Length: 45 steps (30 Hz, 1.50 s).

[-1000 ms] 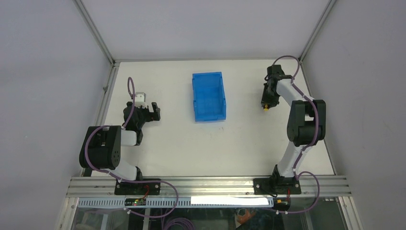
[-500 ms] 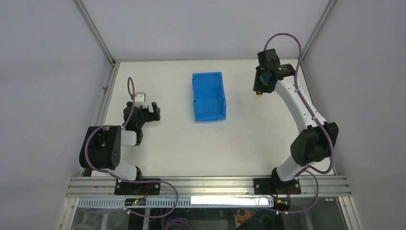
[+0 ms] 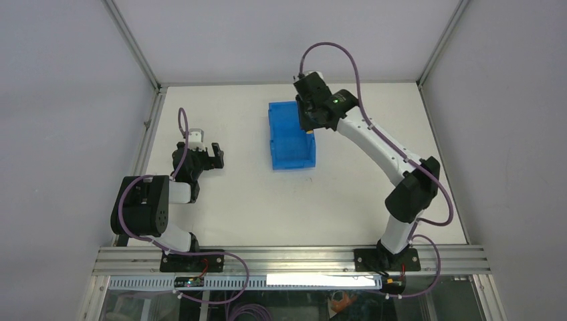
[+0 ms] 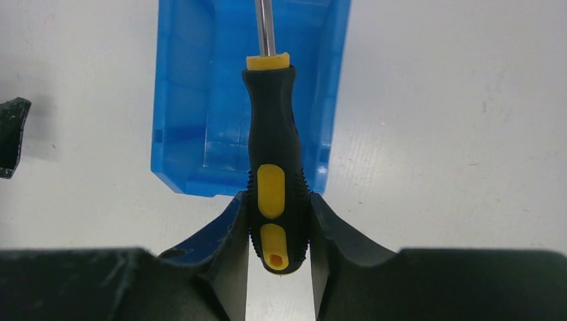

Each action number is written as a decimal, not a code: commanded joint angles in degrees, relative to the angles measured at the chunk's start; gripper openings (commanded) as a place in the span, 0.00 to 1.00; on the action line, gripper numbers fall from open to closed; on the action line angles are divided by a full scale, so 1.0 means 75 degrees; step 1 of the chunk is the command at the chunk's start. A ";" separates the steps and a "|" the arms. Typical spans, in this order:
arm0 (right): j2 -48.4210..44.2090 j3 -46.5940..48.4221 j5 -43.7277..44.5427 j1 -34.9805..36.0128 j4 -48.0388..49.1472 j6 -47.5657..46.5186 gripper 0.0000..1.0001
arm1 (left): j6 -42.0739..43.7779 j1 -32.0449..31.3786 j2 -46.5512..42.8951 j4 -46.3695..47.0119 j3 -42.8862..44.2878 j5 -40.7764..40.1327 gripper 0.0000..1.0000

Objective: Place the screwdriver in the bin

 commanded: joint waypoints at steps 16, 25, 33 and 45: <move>0.1475 -0.1784 0.0109 0.0773 0.2679 0.1220 0.03 | -0.0075 -0.0068 -0.0230 0.0285 0.0142 0.0108 0.99; 0.2167 -0.2126 0.0074 0.0770 0.3161 0.1266 0.10 | -0.0075 -0.0068 -0.0227 0.0283 0.0145 0.0109 0.99; 0.2475 -0.1887 0.0469 0.0760 0.2967 0.1270 0.36 | -0.0075 -0.0068 -0.0224 0.0285 0.0142 0.0108 0.99; 0.1535 -0.0658 0.0525 0.0762 0.2400 0.0466 0.64 | -0.0075 -0.0069 -0.0229 0.0277 0.0142 0.0103 0.99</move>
